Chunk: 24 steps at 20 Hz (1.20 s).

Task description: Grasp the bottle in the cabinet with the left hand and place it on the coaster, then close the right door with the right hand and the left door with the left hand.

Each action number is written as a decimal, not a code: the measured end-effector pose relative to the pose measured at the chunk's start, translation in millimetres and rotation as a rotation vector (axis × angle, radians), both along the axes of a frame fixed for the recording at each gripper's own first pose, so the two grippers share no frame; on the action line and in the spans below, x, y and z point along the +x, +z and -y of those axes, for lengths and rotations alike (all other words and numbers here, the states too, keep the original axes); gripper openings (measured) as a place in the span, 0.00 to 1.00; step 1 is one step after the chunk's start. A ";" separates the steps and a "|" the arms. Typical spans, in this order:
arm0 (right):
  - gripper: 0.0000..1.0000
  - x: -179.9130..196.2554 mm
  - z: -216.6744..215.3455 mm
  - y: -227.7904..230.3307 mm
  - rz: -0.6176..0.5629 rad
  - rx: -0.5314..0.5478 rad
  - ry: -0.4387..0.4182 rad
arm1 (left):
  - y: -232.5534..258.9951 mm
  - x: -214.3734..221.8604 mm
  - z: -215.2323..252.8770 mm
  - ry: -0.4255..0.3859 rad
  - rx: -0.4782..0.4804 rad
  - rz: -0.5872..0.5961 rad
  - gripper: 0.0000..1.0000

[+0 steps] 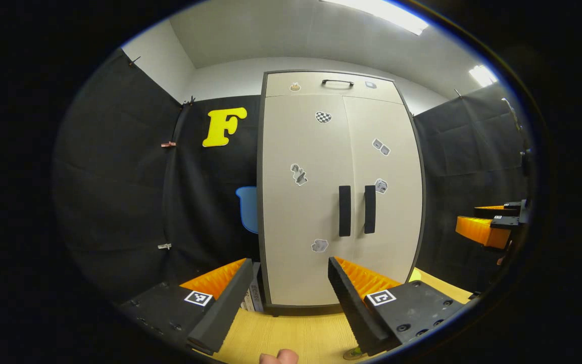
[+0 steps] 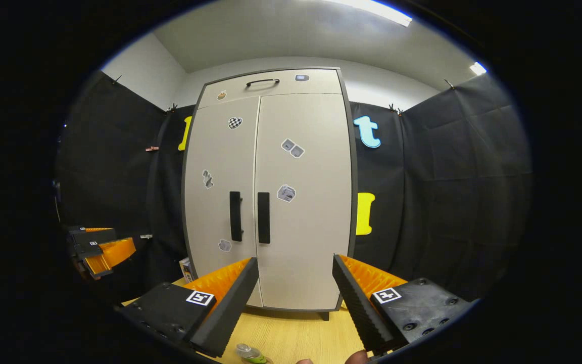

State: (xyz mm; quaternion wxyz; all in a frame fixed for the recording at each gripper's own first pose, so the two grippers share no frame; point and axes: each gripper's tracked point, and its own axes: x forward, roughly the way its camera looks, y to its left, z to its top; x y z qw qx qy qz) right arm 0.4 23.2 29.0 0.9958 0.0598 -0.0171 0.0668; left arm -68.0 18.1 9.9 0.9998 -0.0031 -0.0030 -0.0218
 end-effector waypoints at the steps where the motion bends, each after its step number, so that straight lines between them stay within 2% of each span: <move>1: 0.98 -1.0 -1.0 -0.2 0.001 -0.001 0.002 | -1.2 -0.4 0.9 -0.001 0.002 -0.002 0.95; 15: 0.99 7.1 12.0 -3.5 0.006 0.009 0.017 | 1.7 11.9 25.7 0.000 0.015 0.008 0.95; 18: 0.99 10.3 12.7 -6.2 0.012 0.003 0.030 | 4.9 15.5 37.7 -0.015 0.010 0.019 0.95; 24: 1.00 14.1 8.3 -14.4 0.000 0.020 0.087 | 7.4 20.4 46.4 0.009 0.040 0.025 0.95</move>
